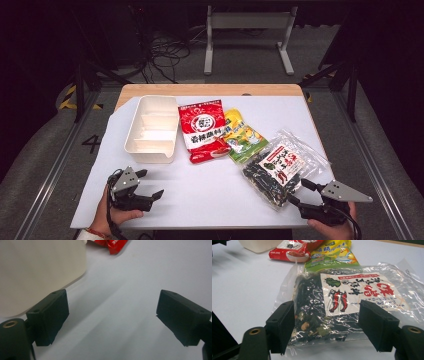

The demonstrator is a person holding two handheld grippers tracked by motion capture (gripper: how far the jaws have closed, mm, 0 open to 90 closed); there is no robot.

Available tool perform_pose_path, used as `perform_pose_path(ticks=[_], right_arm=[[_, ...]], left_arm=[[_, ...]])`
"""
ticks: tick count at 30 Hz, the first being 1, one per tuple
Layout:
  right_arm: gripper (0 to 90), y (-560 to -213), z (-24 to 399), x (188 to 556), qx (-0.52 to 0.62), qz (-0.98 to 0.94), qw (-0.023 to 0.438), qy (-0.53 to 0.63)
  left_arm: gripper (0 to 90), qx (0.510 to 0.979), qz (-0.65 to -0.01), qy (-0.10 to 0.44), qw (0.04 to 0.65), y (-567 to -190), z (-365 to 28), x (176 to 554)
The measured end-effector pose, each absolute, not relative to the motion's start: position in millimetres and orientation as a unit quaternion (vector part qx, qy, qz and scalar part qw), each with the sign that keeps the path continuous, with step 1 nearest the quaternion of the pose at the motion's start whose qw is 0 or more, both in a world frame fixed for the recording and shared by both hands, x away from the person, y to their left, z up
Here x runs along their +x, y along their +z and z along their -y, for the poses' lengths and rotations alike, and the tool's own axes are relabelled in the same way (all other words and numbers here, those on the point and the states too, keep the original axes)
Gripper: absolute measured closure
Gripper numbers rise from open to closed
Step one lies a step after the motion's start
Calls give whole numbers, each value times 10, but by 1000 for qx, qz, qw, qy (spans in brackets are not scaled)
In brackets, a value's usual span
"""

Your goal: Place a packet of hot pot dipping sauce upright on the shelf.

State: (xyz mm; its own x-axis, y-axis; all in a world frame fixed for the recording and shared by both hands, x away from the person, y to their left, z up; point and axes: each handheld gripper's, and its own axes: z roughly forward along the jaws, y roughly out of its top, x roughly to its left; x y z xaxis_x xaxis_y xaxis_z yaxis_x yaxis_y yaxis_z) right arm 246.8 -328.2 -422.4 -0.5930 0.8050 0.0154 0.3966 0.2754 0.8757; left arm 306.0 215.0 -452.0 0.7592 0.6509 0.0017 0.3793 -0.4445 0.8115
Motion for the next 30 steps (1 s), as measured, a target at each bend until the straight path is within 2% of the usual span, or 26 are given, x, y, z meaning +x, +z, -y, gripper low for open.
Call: perform_pose_path(ticks=[9,30], right_arm=[[363,-4157,3165,2612,372,-779,208,459],[366,-3947,2970,2925,342,-799,195,455]], left_arm=[[151,838,-314,152,418,-4576,-2157,3001],[163,846,-301,149,413,-4583,-2133,3015]])
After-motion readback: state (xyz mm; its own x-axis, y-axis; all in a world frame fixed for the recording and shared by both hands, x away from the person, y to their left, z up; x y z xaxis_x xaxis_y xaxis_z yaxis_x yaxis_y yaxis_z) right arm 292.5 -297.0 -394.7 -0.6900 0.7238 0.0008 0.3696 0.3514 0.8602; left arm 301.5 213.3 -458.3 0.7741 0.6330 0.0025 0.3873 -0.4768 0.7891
